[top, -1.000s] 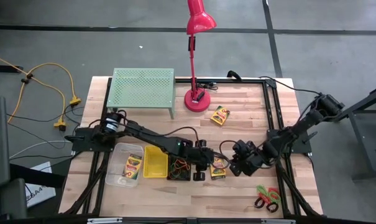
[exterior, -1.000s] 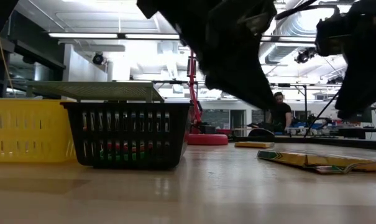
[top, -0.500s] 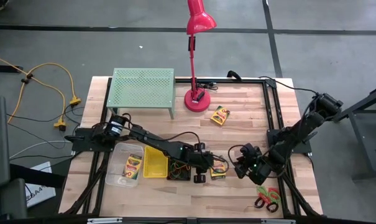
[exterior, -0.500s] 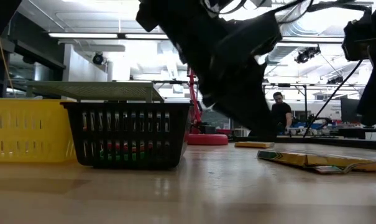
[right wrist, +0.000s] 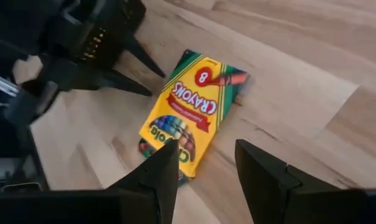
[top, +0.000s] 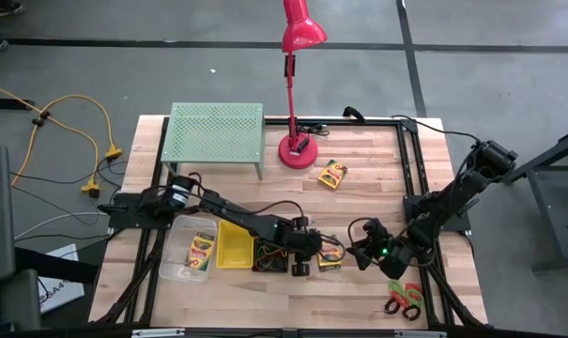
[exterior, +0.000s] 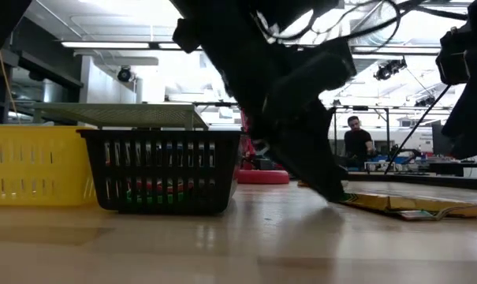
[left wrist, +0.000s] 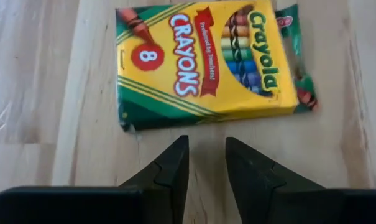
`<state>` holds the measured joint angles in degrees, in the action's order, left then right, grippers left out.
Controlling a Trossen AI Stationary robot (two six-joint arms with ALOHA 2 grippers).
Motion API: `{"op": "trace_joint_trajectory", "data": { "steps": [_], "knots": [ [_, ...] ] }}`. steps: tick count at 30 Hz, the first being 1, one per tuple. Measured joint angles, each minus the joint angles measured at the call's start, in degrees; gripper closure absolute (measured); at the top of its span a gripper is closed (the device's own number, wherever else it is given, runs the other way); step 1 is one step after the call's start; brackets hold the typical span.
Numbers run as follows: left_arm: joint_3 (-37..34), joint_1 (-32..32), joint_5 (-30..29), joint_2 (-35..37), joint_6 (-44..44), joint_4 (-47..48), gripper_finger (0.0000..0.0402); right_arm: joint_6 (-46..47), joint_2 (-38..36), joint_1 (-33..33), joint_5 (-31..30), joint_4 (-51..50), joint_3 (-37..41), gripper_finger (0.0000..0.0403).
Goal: Pick & Place Office Desk Supplies
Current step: Put the crayon box into the transparent bin
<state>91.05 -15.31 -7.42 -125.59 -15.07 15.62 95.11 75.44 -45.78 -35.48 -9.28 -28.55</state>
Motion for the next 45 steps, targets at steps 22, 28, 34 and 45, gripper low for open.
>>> {"op": "trace_joint_trajectory", "data": {
  "steps": [22, 28, 34, 45],
  "knots": [
    [0.11, 0.90, 0.55, -1.67, 1.30, -2.72, 0.0303, 5.11, 11.19, 2.99, 6.94, 18.09, 3.60, 0.0257],
    [0.00, 0.90, 0.37, -1.79, 1.82, -4.50, 0.0303, 4.09, 14.80, 3.57, 7.43, 24.43, 3.36, 0.0257],
    [-0.11, 0.92, -0.18, -1.87, 3.04, -6.29, 0.0303, 3.37, 14.86, 3.54, 7.34, 25.18, 3.42, 0.0257],
    [-0.13, 0.68, -0.48, -1.76, 4.65, -10.02, 0.0303, 2.98, 14.93, 3.54, 7.07, 25.27, 3.46, 0.0257]
  ]
}}
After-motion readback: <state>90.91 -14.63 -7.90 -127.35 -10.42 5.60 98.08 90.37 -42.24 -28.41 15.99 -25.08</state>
